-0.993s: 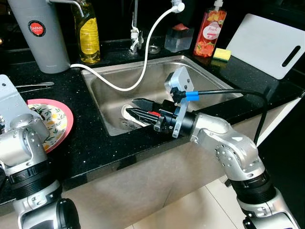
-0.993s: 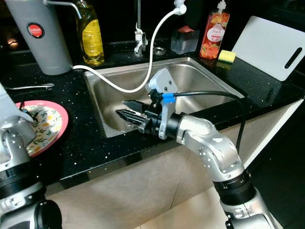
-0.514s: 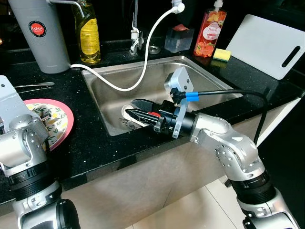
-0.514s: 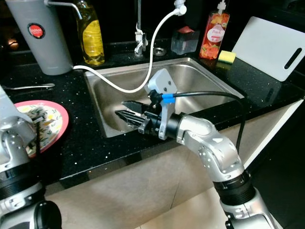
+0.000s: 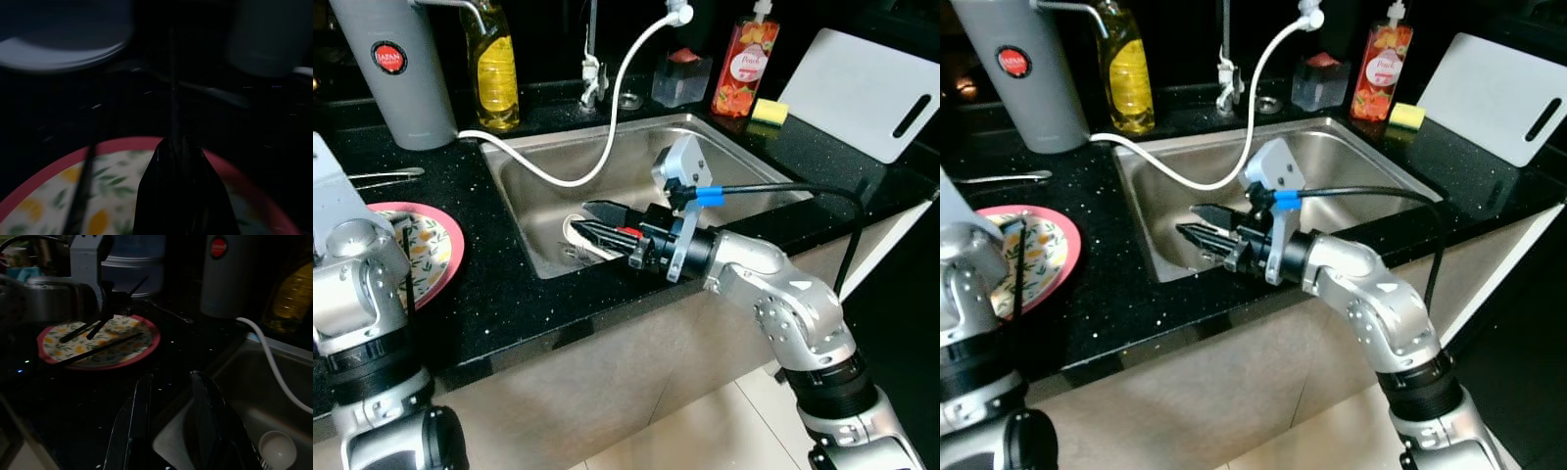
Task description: Kitchen organization
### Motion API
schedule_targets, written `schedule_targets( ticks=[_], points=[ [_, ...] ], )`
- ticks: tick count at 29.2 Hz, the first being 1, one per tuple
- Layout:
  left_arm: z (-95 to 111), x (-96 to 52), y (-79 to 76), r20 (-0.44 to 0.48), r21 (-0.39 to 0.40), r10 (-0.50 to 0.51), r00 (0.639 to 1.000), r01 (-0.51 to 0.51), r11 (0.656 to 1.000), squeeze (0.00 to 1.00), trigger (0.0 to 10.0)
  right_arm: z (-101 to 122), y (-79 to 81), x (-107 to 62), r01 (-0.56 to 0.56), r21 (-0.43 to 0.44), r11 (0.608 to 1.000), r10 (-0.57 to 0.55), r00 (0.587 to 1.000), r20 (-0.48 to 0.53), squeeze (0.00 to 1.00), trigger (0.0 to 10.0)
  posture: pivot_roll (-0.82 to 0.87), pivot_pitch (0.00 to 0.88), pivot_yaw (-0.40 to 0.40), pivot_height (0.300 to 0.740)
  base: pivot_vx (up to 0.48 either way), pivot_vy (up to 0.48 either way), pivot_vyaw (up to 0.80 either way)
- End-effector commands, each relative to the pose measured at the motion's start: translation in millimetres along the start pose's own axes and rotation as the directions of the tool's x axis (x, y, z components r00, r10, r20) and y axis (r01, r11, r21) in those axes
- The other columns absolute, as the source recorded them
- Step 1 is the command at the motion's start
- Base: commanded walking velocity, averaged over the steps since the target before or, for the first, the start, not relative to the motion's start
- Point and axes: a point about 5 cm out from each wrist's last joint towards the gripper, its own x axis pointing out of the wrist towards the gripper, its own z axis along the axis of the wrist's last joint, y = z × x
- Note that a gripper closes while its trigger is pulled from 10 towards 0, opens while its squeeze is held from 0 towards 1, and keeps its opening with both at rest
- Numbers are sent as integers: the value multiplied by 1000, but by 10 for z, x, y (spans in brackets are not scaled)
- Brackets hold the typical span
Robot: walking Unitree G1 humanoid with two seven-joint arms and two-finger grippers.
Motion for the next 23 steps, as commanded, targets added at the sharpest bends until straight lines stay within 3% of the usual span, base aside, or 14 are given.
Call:
schedule_targets(
  ticks=[1, 3, 7, 9, 12, 15, 19, 23],
  points=[
    [87, -47, -83, 32, 20, -72, 997, 72, 997, 0, 10000, 17, -28, -17, 23, 6, 1000, -23, 1000, 5, 0, 10000, -64, 114, -46, 740, 0, 0, 0],
    [87, -47, -83, 32, 20, -72, 997, 72, 997, 0, 10000, 17, -28, -17, 23, 6, 1000, -23, 1000, 5, 0, 10000, -64, 114, -46, 740, 0, 0, 0],
    [166, -104, -223, 40, 25, -238, 971, 237, 971, 0, 10000, 37, -70, -24, 54, 18, 998, -55, 998, 23, 0, 10000, -62, 114, -46, 740, 0, 0, 0],
    [166, -104, -223, 40, 25, -238, 971, 237, 971, 0, 10000, 37, -70, -24, 54, 18, 998, -55, 998, 23, 0, 10000, -62, 114, -46, 740, 0, 0, 0],
    [241, -171, -379, 57, 4, -432, 900, 432, 902, 0, 10000, 64, -132, -22, 106, 38, 994, -108, 993, 51, 0, 10000, -64, 111, -44, 740, 0, 0, 0],
    [257, -189, -413, 62, -9, -475, 878, 477, 879, 0, 10000, 72, -150, -22, 121, 44, 992, -124, 991, 58, 0, 10000, -64, 111, -44, 740, 0, 0, 0],
    [305, -319, -551, 87, -66, -661, 746, 666, 743, 0, 10000, 123, -296, -48, 236, 103, 966, -247, 964, 104, 0, 10000, -68, 113, -41, 740, 0, 0, 0],
    [302, -420, -604, 109, -71, -741, 663, 749, 659, 0, 10000, 162, -386, -78, 298, 149, 943, -317, 939, 132, 0, 10000, -72, 114, -42, 740, 0, 0, 0]
  ],
)
